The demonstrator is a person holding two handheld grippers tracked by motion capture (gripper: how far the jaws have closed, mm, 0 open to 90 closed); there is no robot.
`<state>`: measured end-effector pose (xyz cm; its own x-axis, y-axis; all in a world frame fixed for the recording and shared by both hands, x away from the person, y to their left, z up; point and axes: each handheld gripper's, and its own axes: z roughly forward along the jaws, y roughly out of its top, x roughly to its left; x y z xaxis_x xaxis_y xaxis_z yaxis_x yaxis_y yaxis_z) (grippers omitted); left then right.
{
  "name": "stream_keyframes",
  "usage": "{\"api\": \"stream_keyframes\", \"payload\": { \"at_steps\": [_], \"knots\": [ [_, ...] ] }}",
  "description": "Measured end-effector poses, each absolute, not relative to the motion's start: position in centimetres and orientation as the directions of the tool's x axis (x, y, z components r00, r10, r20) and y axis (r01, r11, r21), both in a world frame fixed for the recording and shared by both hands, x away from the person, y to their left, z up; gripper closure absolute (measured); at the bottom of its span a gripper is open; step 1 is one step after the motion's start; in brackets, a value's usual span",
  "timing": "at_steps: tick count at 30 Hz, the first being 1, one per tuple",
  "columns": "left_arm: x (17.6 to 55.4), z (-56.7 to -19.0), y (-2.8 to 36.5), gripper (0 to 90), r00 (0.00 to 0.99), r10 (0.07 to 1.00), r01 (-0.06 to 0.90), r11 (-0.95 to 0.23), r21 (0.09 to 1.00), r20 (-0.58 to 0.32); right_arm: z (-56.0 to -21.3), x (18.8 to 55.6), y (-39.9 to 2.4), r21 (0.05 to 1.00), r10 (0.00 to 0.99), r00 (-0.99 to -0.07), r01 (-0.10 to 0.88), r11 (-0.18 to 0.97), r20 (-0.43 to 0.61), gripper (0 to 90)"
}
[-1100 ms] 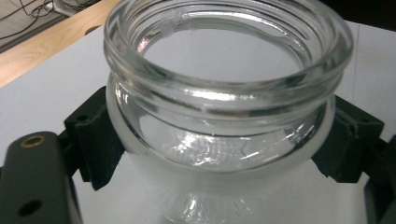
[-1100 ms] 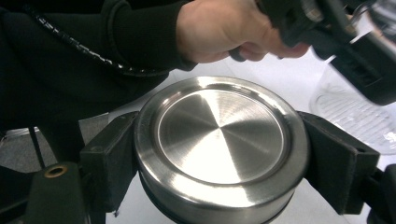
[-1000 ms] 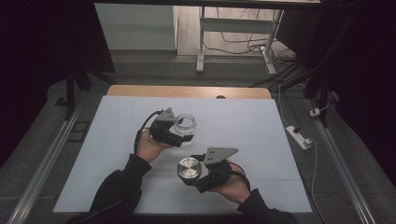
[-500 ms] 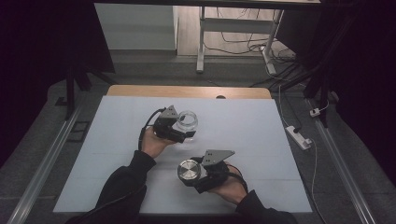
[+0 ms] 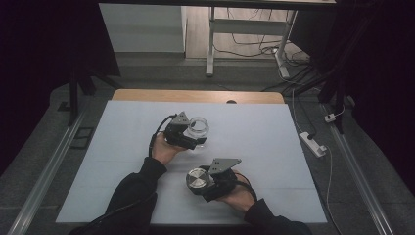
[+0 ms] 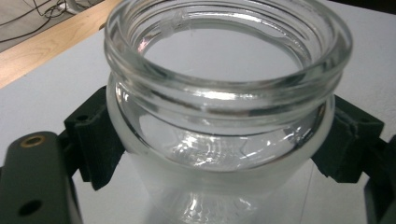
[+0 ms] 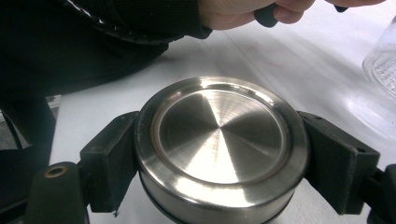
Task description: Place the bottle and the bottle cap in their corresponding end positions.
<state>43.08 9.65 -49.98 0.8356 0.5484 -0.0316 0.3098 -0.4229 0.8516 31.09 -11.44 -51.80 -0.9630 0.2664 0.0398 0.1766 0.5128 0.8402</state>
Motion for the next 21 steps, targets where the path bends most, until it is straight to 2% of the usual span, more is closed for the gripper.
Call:
{"api": "stream_keyframes", "payload": {
  "at_steps": [21],
  "knots": [
    [43.6, -51.6, 8.8, 15.3, 0.836, 0.548, 0.318, -0.456, 0.831, -0.019, -53.3, 32.0, -11.2, 0.796, 0.302, -0.952, 0.216, 0.566, 0.044, 18.1]
  ]
}}
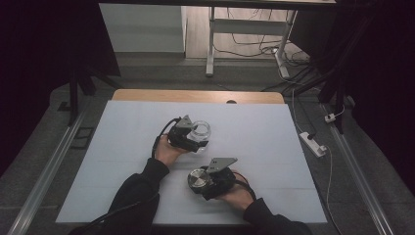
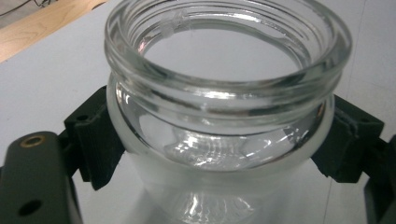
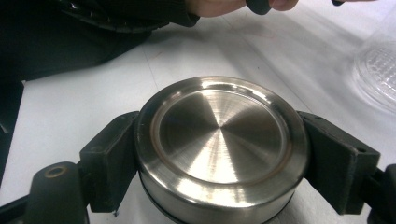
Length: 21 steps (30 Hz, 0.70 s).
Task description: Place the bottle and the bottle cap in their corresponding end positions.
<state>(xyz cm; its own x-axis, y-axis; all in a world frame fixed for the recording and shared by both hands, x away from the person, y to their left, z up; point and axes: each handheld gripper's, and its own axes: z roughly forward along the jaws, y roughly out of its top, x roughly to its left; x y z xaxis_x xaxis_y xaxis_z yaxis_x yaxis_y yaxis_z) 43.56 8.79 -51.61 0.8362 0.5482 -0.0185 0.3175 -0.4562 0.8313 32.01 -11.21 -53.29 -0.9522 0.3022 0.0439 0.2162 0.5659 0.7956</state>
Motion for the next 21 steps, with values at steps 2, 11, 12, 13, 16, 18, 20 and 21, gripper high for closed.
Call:
{"api": "stream_keyframes", "payload": {
  "at_steps": [2, 11, 12, 13, 16, 18, 20, 21],
  "knots": [
    [43.54, -51.65, 8.77, 15.4, 0.837, 0.546, 0.318, -0.459, 0.83, -0.019, -53.32, 32.02, -11.18, 0.793, 0.303, -0.952, 0.217, 0.569, 0.043, 18.1],
    [43.52, -51.79, 8.81, 15.3, 0.84, 0.542, 0.317, -0.469, 0.825, -0.015, -53.62, 32.15, -11.0, 0.771, 0.318, -0.947, 0.235, 0.592, 0.045, 18.0],
    [43.51, -51.79, 8.84, 15.3, 0.841, 0.54, 0.316, -0.472, 0.823, -0.013, -53.68, 32.2, -10.97, 0.762, 0.323, -0.945, 0.242, 0.6, 0.046, 18.0],
    [43.49, -51.8, 8.86, 15.3, 0.841, 0.54, 0.317, -0.472, 0.823, -0.014, -53.68, 32.2, -10.97, 0.762, 0.323, -0.945, 0.242, 0.6, 0.046, 18.0],
    [43.47, -51.83, 8.94, 15.2, 0.841, 0.54, 0.319, -0.474, 0.821, -0.015, -53.74, 32.22, -10.87, 0.753, 0.325, -0.944, 0.247, 0.61, 0.046, 17.9],
    [43.43, -51.85, 8.98, 15.2, 0.843, 0.537, 0.317, -0.478, 0.819, -0.012, -53.77, 32.24, -10.84, 0.749, 0.324, -0.945, 0.247, 0.615, 0.046, 17.9],
    [43.41, -51.88, 9.06, 15.1, 0.844, 0.536, 0.317, -0.481, 0.817, -0.012, -53.82, 32.28, -10.78, 0.742, 0.323, -0.945, 0.25, 0.621, 0.048, 17.8],
    [43.43, -51.89, 9.13, 15.1, 0.845, 0.535, 0.321, -0.48, 0.816, -0.017, -53.83, 32.28, -10.76, 0.739, 0.326, -0.944, 0.255, 0.624, 0.05, 17.8]
  ]
}}
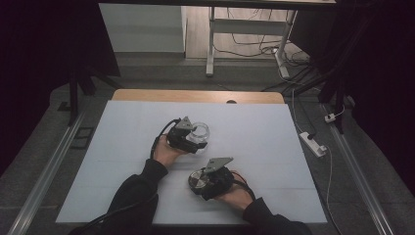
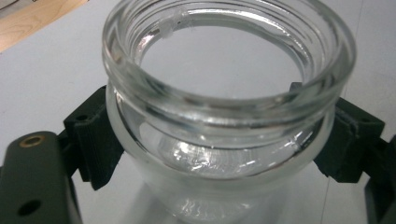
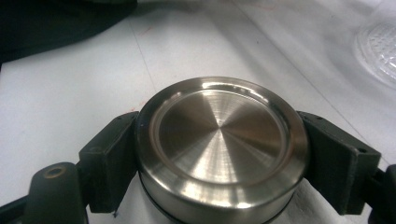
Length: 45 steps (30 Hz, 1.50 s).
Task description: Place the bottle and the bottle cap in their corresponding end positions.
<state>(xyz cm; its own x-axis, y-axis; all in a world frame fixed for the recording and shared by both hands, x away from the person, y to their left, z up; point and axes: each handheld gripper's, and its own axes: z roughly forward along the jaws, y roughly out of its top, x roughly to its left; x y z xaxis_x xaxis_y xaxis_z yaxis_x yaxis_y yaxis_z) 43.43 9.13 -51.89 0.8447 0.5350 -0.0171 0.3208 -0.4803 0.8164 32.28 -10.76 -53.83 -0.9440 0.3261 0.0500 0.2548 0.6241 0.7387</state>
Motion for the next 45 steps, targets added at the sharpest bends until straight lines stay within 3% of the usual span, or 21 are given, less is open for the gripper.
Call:
{"api": "stream_keyframes", "payload": {
  "at_steps": [10, 17, 34, 45],
  "knots": [
    [43.5, -51.9, 9.2, 14.7, 0.843, 0.538, 0.334, -0.478, 0.813, -0.03, -53.9, 32.2, -10.5, 0.724, 0.334, -0.942, 0.257, 0.641, 0.038, 17.2],
    [43.6, -51.7, 9.4, 12.9, 0.835, 0.545, 0.374, -0.456, 0.807, -0.079, -53.8, 32.4, -10.7, 0.735, 0.352, -0.934, 0.283, 0.616, 0.065, 12.1],
    [42.2, -50.3, 11.0, 0.0, 0.824, 0.552, 0.424, -0.453, 0.784, -0.126, -52.6, 32.4, -10.9, 0.77, 0.366, -0.928, 0.286, 0.571, 0.073, 5.3],
    [40.4, -50.2, 12.6, 0.0, 0.804, 0.575, 0.458, -0.435, 0.775, -0.153, -51.7, 32.6, -11.8, 0.778, 0.402, -0.911, 0.318, 0.541, 0.092, 0.8]
  ]
}}
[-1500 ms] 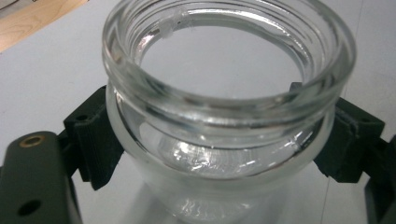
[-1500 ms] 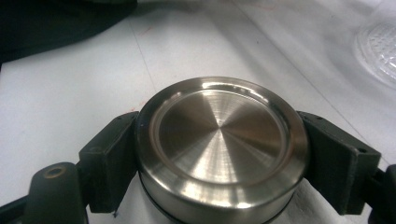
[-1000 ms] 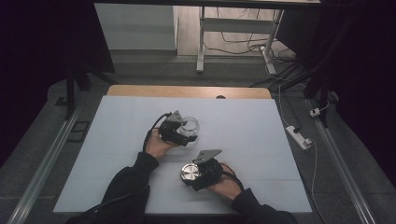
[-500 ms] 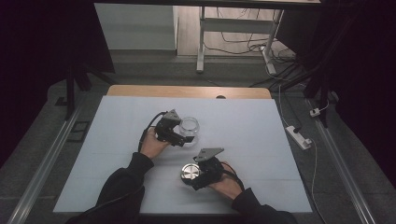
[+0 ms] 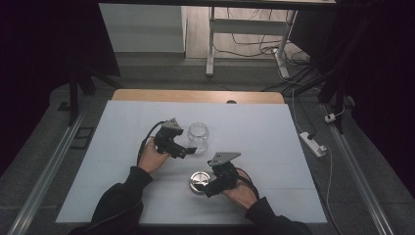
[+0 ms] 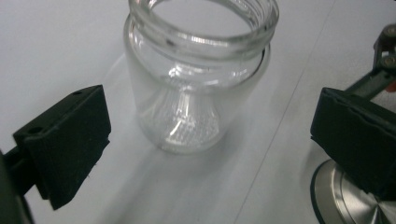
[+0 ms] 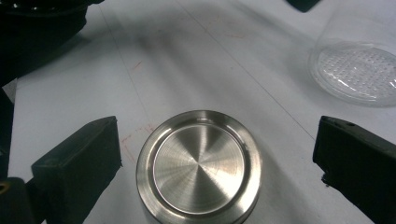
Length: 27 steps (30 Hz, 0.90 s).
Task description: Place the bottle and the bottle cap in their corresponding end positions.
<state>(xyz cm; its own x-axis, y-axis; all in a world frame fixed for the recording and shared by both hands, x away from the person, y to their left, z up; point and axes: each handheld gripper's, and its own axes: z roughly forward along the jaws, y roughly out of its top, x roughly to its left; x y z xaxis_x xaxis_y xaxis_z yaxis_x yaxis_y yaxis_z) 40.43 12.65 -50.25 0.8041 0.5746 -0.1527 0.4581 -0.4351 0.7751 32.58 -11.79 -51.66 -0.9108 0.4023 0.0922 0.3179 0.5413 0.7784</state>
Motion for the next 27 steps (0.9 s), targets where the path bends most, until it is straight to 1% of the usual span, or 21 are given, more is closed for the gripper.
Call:
{"api": "stream_keyframes", "payload": {
  "at_steps": [7, 17, 27],
  "knots": [
    [39.0, -50.3, 13.4, 0.0, 0.802, 0.581, 0.457, -0.45, 0.767, -0.137, -51.1, 32.5, -12.3, 0.79, 0.419, -0.904, 0.319, 0.523, 0.088, 0.0],
    [36.6, -50.3, 14.1, 0.0, 0.803, 0.577, 0.464, -0.444, 0.766, -0.151, -50.5, 32.4, -13.3, 0.803, 0.454, -0.888, 0.324, 0.501, 0.076, 0.0],
    [34.1, -50.4, 15.2, 0.0, 0.797, 0.58, 0.476, -0.431, 0.767, -0.168, -50.2, 32.0, -14.0, 0.792, 0.481, -0.875, 0.331, 0.512, 0.055, 0.0]
  ]
}}
